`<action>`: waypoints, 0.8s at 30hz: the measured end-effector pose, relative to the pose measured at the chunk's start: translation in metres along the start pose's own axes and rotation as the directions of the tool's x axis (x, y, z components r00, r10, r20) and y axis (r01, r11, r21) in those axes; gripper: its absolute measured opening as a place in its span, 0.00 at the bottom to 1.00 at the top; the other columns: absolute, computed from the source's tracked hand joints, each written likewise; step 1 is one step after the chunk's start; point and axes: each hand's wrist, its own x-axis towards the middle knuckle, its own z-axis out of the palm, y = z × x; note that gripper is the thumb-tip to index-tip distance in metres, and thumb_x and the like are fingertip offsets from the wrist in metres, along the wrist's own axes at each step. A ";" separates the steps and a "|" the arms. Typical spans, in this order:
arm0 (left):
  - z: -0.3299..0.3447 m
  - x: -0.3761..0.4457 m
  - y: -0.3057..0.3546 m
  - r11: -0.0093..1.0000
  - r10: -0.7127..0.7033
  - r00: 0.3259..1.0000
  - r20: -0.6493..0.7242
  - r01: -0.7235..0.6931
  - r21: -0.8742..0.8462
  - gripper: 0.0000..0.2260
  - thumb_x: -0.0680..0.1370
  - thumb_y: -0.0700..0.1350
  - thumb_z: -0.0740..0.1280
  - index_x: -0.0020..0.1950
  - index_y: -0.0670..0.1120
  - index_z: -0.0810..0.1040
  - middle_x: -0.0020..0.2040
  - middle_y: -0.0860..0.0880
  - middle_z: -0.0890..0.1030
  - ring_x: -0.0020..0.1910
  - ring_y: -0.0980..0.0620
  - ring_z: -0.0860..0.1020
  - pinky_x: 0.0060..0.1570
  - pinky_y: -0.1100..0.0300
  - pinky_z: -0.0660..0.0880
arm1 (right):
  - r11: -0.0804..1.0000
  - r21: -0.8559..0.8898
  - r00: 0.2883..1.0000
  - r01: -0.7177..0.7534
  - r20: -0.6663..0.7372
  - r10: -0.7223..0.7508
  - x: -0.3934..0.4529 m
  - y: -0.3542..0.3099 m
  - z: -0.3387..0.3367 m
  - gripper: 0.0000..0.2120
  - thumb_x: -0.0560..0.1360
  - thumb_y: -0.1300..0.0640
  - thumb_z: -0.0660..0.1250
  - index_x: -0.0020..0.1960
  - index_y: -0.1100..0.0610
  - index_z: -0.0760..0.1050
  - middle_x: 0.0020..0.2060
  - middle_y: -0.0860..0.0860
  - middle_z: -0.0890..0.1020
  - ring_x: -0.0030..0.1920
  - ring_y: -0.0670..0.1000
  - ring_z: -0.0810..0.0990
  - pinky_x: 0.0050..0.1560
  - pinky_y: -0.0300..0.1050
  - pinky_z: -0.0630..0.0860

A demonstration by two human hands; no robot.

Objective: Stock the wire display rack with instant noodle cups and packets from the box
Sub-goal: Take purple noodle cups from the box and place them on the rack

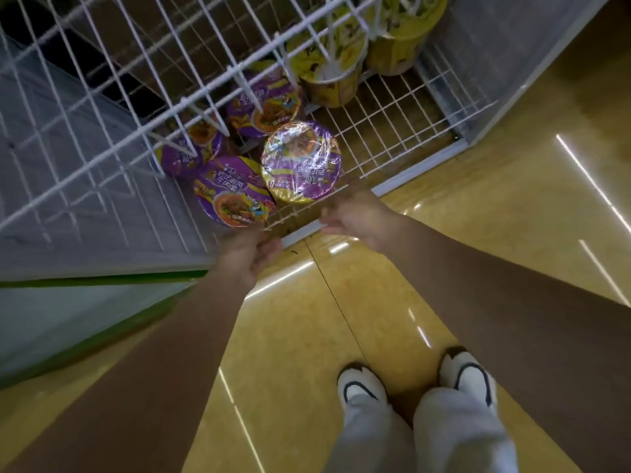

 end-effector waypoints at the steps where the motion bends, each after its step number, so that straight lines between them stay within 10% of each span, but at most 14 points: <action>1: 0.006 -0.010 0.002 1.000 -0.014 1.000 0.024 0.013 0.014 0.03 0.81 0.40 0.59 0.52 0.43 0.73 0.45 0.46 0.77 0.41 0.51 0.78 0.35 0.64 0.79 | 1.000 0.014 1.000 -0.018 -0.012 0.018 -0.010 -0.003 -0.004 0.31 0.74 0.74 0.62 0.72 0.54 0.59 0.56 0.54 0.71 0.59 0.57 0.77 0.52 0.46 0.78; 6: 0.032 -0.053 0.010 0.996 -0.050 0.997 0.060 0.045 0.079 0.09 0.80 0.42 0.62 0.60 0.43 0.69 0.57 0.42 0.74 0.44 0.49 0.79 0.38 0.60 0.79 | 0.999 0.004 0.998 -0.040 -0.056 0.040 -0.067 -0.014 -0.025 0.31 0.75 0.72 0.62 0.74 0.55 0.59 0.63 0.59 0.72 0.54 0.55 0.77 0.49 0.44 0.76; 24: 0.068 -0.162 0.029 0.981 -0.090 0.982 0.168 0.058 0.184 0.06 0.81 0.41 0.60 0.56 0.42 0.70 0.47 0.45 0.76 0.42 0.48 0.79 0.39 0.60 0.76 | 0.997 -0.075 0.991 -0.032 -0.129 0.022 -0.178 -0.070 -0.056 0.27 0.75 0.70 0.64 0.72 0.58 0.62 0.52 0.55 0.76 0.50 0.53 0.79 0.42 0.39 0.77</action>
